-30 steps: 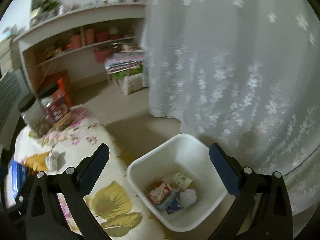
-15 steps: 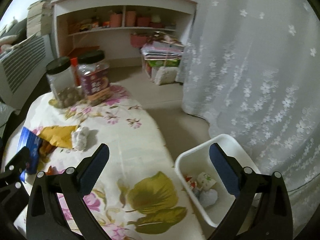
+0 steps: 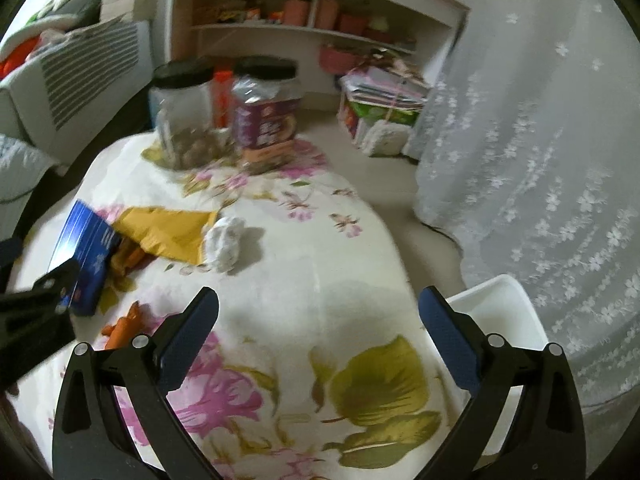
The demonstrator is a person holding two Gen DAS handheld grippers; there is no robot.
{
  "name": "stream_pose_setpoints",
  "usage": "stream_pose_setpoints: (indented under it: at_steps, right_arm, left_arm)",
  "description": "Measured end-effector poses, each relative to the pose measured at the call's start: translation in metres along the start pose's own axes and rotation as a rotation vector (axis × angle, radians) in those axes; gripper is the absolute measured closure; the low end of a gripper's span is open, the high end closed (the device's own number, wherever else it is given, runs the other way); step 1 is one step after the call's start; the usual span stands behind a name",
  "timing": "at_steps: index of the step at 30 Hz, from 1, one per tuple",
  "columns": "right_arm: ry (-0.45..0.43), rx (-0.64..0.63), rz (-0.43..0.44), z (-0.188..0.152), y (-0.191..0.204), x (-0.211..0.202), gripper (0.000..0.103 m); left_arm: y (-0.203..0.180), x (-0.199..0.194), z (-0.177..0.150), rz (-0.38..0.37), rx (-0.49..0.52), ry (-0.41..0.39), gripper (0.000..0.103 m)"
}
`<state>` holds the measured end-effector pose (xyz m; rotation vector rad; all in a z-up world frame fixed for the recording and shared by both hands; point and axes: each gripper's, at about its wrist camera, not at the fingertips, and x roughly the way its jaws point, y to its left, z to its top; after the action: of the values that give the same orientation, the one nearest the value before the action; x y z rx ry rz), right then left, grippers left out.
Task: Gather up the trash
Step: 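Move both tools back to the table and grasp the blue box with the left tool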
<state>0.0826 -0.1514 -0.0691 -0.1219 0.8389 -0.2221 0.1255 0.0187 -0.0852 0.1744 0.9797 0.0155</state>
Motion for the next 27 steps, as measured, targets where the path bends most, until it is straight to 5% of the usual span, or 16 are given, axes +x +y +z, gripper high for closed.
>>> stream_pose_setpoints:
  at_steps: [14, 17, 27]
  right_arm:
    - [0.14, -0.145, 0.135, -0.013, 0.069, 0.03, 0.007]
    - [0.181, -0.139, 0.169, -0.016, 0.077, 0.037, 0.007]
    - [0.265, -0.141, 0.315, -0.022, 0.115, 0.047, 0.014]
  left_arm:
    - [0.036, 0.091, 0.003, -0.106, -0.041, 0.207, 0.026]
    - [0.038, 0.098, 0.0, -0.152, -0.039, 0.236, 0.051]
    - [0.059, 0.059, 0.003, -0.268, -0.101, 0.172, 0.053]
